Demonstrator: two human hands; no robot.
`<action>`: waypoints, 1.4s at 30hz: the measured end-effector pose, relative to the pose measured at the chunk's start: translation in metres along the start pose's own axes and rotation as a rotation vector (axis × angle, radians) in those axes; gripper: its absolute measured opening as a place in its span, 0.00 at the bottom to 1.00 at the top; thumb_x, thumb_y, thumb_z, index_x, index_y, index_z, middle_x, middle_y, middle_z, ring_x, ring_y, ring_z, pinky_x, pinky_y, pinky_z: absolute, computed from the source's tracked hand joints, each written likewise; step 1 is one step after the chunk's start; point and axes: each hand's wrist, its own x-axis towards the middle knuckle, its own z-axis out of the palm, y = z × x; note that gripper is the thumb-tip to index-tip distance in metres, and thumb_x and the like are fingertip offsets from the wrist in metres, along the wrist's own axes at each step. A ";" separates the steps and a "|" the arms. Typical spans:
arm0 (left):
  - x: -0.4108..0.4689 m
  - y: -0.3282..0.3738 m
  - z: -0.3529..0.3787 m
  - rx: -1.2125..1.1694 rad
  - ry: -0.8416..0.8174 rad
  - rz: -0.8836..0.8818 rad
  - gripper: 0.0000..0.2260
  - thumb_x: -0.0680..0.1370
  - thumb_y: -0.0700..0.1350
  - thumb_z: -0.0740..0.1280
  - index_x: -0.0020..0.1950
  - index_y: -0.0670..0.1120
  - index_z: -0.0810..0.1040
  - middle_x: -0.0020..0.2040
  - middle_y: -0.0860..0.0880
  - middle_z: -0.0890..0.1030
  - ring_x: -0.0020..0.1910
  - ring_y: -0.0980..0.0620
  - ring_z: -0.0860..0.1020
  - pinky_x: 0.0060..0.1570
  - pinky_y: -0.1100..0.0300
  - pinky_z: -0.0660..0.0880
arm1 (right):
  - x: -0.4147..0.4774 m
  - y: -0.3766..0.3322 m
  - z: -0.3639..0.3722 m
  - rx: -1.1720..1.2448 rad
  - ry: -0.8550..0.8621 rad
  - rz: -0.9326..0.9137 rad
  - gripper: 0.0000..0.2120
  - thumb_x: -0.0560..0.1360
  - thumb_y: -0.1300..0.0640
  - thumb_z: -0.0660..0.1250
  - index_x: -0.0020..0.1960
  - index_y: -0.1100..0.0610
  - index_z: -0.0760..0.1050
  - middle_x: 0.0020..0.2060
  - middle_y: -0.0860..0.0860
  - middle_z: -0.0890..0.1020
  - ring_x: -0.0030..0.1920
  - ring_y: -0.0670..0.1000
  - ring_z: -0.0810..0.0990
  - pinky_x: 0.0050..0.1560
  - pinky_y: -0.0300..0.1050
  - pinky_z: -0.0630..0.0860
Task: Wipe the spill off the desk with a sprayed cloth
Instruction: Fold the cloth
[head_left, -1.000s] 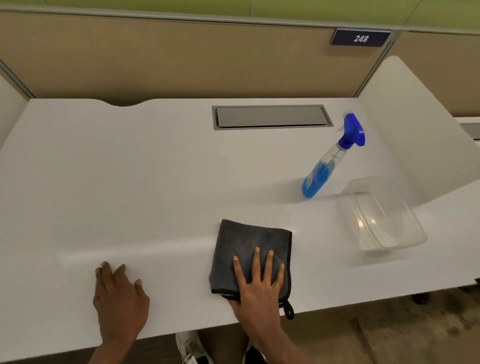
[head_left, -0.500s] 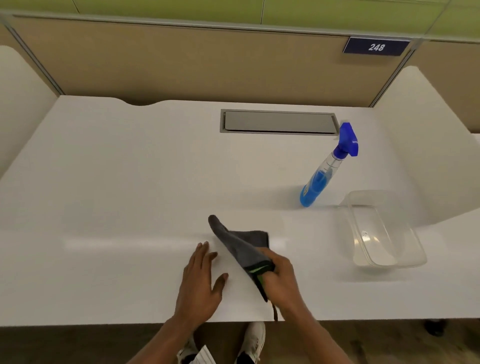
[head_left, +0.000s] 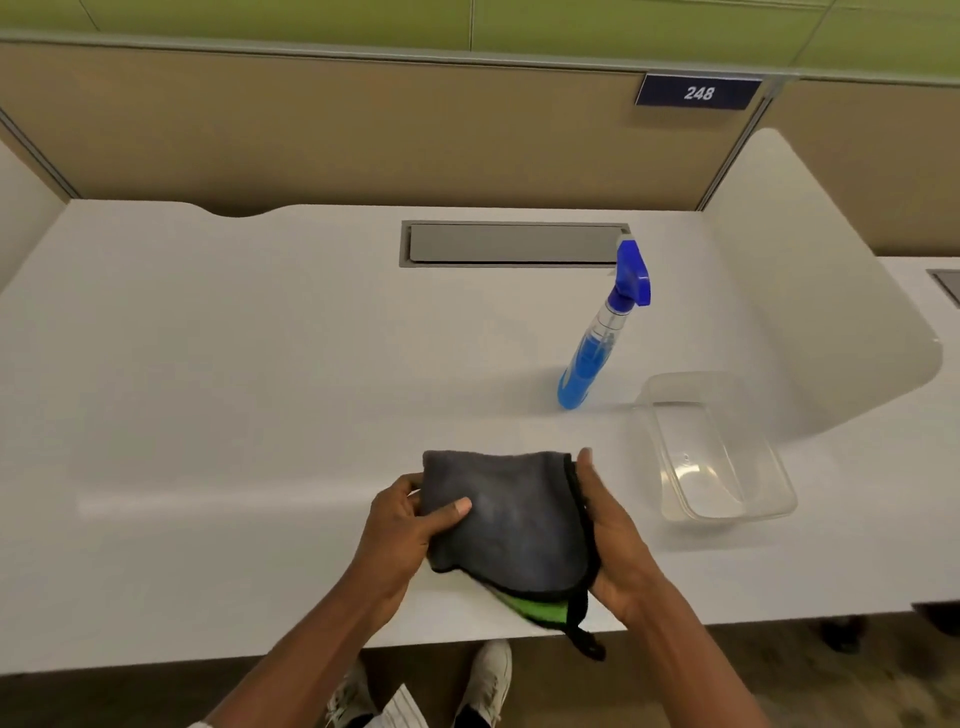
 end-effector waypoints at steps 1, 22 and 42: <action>-0.001 0.001 0.001 0.045 0.035 0.000 0.28 0.70 0.50 0.82 0.65 0.52 0.75 0.58 0.53 0.85 0.59 0.48 0.85 0.42 0.66 0.82 | 0.001 0.005 -0.005 -0.094 0.001 -0.023 0.38 0.68 0.32 0.76 0.69 0.55 0.79 0.61 0.55 0.86 0.62 0.59 0.85 0.67 0.61 0.79; -0.017 0.014 -0.016 0.784 0.050 0.449 0.24 0.72 0.46 0.81 0.67 0.55 0.81 0.56 0.56 0.80 0.55 0.55 0.79 0.58 0.56 0.80 | -0.008 0.012 -0.037 -1.089 0.126 -0.553 0.33 0.65 0.51 0.84 0.66 0.43 0.76 0.57 0.39 0.82 0.56 0.42 0.81 0.58 0.39 0.78; -0.010 0.031 0.056 0.417 -0.081 0.055 0.26 0.69 0.62 0.81 0.61 0.52 0.79 0.55 0.52 0.86 0.53 0.49 0.86 0.52 0.46 0.86 | -0.054 -0.042 -0.088 -0.538 0.362 -0.506 0.21 0.71 0.48 0.81 0.61 0.46 0.80 0.48 0.47 0.88 0.48 0.49 0.88 0.44 0.50 0.87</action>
